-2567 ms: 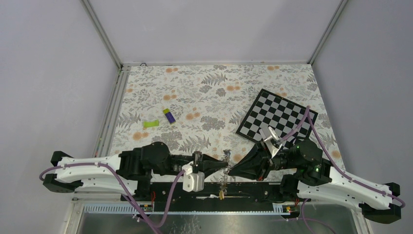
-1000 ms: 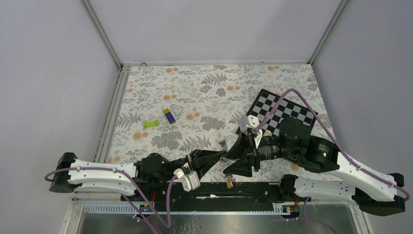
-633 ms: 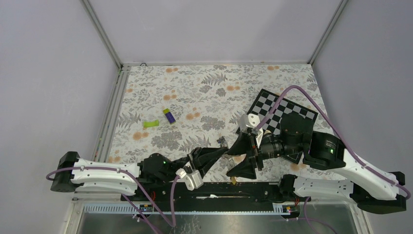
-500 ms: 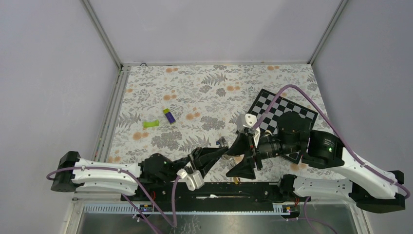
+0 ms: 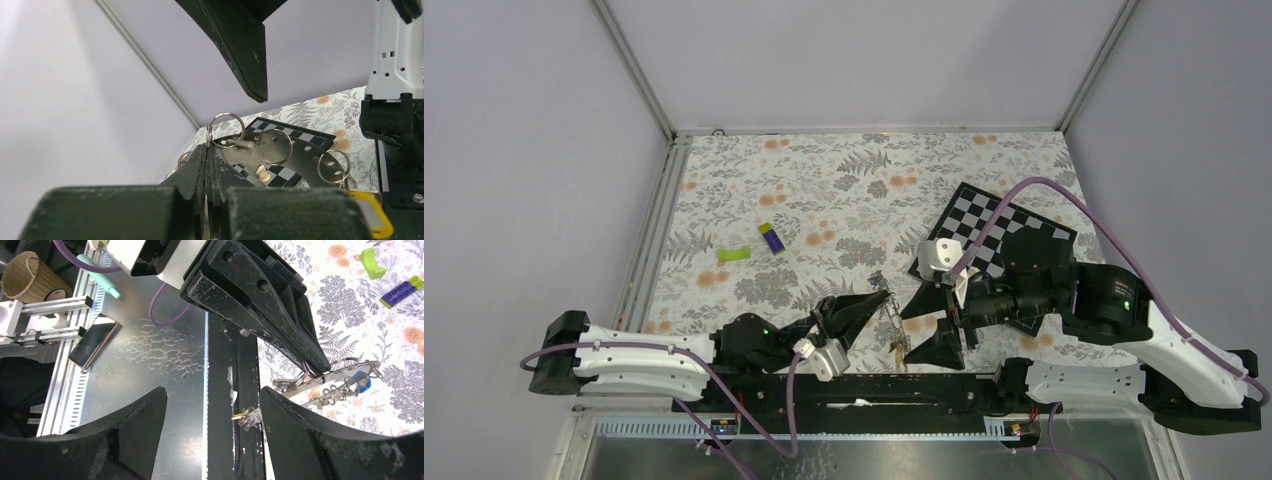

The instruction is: Remove the keys from the keyring

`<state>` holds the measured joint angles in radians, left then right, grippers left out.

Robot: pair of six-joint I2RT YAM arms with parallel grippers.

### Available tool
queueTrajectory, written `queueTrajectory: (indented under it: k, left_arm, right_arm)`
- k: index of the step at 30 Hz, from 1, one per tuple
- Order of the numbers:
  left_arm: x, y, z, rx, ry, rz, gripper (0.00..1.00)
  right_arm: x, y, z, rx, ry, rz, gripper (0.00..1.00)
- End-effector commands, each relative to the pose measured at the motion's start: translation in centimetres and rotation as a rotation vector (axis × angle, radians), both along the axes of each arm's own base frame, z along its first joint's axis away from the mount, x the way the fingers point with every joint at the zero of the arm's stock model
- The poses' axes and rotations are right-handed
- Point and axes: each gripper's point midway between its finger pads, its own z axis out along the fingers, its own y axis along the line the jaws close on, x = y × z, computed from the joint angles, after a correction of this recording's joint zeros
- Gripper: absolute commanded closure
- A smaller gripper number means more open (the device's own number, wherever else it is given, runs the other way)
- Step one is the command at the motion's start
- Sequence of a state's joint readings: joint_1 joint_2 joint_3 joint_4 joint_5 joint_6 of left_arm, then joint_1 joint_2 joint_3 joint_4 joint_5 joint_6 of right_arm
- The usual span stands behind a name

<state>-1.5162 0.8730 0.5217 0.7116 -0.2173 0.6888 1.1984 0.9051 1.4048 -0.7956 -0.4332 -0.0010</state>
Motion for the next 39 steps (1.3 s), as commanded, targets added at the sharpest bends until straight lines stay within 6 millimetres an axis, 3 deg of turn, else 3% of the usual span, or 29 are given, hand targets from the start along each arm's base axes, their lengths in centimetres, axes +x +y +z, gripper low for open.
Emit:
queueTrajectory:
  k: [1,5,9,17,26,32,36,39]
  left_arm:
    - [0.7,1.1,3.2,-0.126,-0.003,0.045,1.0]
    - [0.8,1.1,3.3,-0.13,-0.004,0.045,1.0]
    - [0.6,1.3,3.6,-0.139,-0.008,0.037,1.0]
    - [-0.4,2.3,5.2,-0.167,-0.021,-0.016,1.0]
    - [0.1,2.6,5.9,-0.168,-0.012,0.011,1.0]
    - [1.1,2.3,5.4,-0.145,0.0,0.069,1.0]
    - [1.2,2.2,5.4,-0.144,-0.003,0.078,1.0]
    - [1.3,2.0,5.3,-0.139,-0.006,0.082,1.0]
  right_arm:
    - [0.2,-0.6,1.2,0.019,-0.07,0.008,0.24]
    - [-0.1,-0.6,1.5,0.026,-0.078,0.028,0.24]
    - [1.0,-0.7,2.5,0.083,-0.127,-0.035,0.25]
    - [3.1,-0.8,4.2,0.244,-0.195,-0.166,0.39]
    - [4.8,1.2,2.6,0.287,-0.053,-0.3,0.57]
    - [6.6,1.6,2.0,0.32,0.018,-0.43,0.56]
    - [6.9,1.9,1.5,0.324,0.04,-0.449,0.6]
    - [6.9,1.9,1.4,0.322,0.048,-0.455,0.71]
